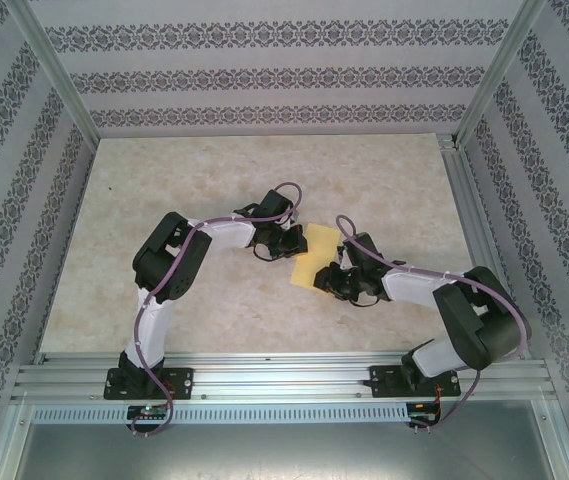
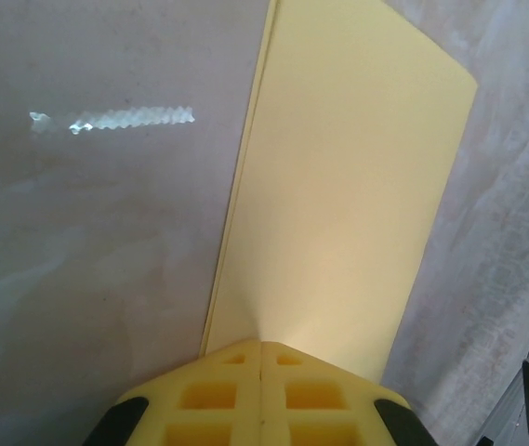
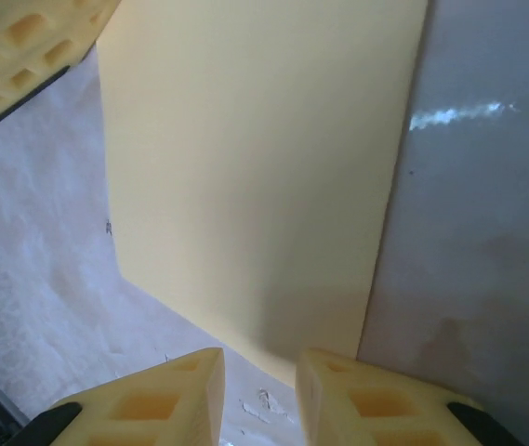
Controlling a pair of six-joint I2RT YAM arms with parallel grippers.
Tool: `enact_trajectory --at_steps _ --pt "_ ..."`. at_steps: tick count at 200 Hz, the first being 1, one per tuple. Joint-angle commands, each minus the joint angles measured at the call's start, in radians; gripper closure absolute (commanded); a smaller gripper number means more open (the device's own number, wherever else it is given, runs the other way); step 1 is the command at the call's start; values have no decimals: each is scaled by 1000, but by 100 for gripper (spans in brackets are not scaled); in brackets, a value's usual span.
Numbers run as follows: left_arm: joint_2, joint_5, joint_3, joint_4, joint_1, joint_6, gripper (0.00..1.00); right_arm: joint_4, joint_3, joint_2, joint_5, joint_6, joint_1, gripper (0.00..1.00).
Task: Fold a paper plane with a square sheet of paper (pick it up from the middle)
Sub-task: Fold the square sheet of paper in half at the center of the table.
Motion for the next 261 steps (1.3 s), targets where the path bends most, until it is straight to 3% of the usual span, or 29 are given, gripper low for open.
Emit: enact_trajectory --at_steps 1,28,54,79,107,139,198,261 --pt "21 -23 -23 -85 -28 10 99 -39 1 11 19 -7 6 70" --pt "23 -22 -23 -86 -28 10 99 -123 75 -86 52 -33 -24 68" --pt "25 -23 -19 -86 -28 10 99 -182 171 -110 73 -87 -125 68" --pt "23 -23 -16 -92 -29 13 99 -193 272 -32 80 -140 -200 68" --pt "22 -24 -19 -94 -29 12 99 -124 370 125 -5 -163 -257 69" --pt "22 -23 -19 -95 -29 11 99 -97 470 283 -53 -175 -279 69" --pt "16 -26 -26 -101 -29 15 99 -135 513 456 7 -216 -289 69" --pt "5 -32 -33 -95 -31 7 99 -173 562 361 -64 -240 -299 68"
